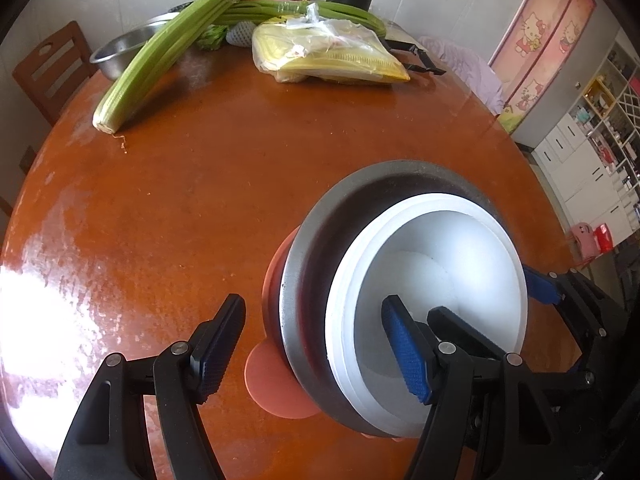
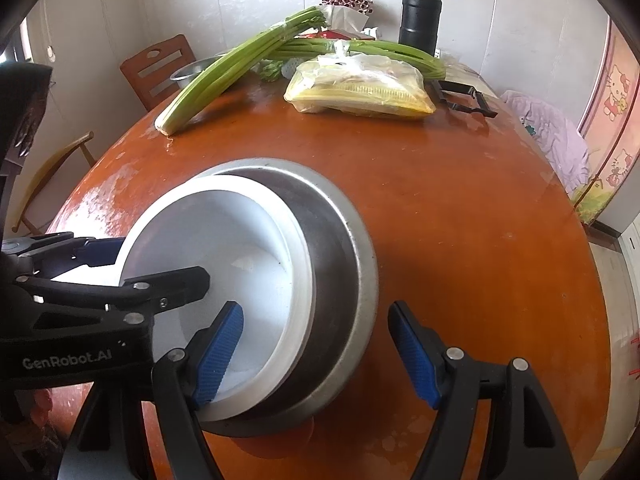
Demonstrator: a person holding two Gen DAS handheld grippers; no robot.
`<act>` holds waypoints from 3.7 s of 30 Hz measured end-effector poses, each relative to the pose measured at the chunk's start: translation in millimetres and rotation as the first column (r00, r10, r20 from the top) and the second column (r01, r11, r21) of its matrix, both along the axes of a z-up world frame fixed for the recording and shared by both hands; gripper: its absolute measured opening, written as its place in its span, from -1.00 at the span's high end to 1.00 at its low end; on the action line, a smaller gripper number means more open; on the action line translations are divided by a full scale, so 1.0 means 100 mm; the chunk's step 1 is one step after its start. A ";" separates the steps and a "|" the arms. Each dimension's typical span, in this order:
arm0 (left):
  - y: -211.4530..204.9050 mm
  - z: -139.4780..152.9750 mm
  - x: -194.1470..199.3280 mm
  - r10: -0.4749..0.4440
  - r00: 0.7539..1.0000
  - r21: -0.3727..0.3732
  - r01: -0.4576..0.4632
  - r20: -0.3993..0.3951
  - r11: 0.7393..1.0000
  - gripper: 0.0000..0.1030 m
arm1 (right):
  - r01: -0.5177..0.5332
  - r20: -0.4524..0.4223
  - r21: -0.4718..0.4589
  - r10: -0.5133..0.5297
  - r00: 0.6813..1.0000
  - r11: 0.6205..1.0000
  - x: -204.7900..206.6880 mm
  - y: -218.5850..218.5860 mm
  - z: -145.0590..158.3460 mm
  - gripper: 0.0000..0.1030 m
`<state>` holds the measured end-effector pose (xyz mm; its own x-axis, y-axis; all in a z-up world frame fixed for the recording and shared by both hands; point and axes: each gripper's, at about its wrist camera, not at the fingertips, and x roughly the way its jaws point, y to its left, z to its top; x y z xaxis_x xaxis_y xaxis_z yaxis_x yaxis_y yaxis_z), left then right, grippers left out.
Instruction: Organize plates and bowls
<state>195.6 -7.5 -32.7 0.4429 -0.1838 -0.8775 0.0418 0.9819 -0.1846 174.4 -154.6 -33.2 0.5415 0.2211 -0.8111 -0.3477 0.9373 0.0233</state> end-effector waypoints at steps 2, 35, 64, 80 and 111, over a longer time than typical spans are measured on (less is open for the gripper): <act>0.01 0.02 -0.02 -0.002 1.000 -0.001 0.002 0.008 1.000 -0.41 | 0.007 0.003 -0.001 -0.007 1.000 1.000 0.00 -0.01 0.00 -0.44; 0.07 0.59 -0.87 0.055 0.977 0.026 -0.062 0.206 0.998 -0.41 | 0.066 0.175 0.085 -0.080 0.981 0.994 -0.56 -0.24 0.46 -0.44; -0.02 0.07 -1.59 0.088 0.976 0.065 -0.103 0.199 0.993 -0.41 | 0.101 0.190 0.050 -0.108 0.976 0.994 -1.38 -0.32 -0.01 -0.59; -0.03 -0.02 -1.63 0.103 0.977 0.053 -0.115 0.185 0.992 -0.41 | 0.104 0.183 0.036 -0.109 0.977 0.994 -1.45 -0.29 -0.11 -0.61; -0.04 -0.03 -1.64 0.125 0.977 0.066 -0.138 0.175 0.988 -0.41 | 0.096 0.182 0.029 -0.100 0.978 0.995 -1.49 -0.23 -0.13 -0.61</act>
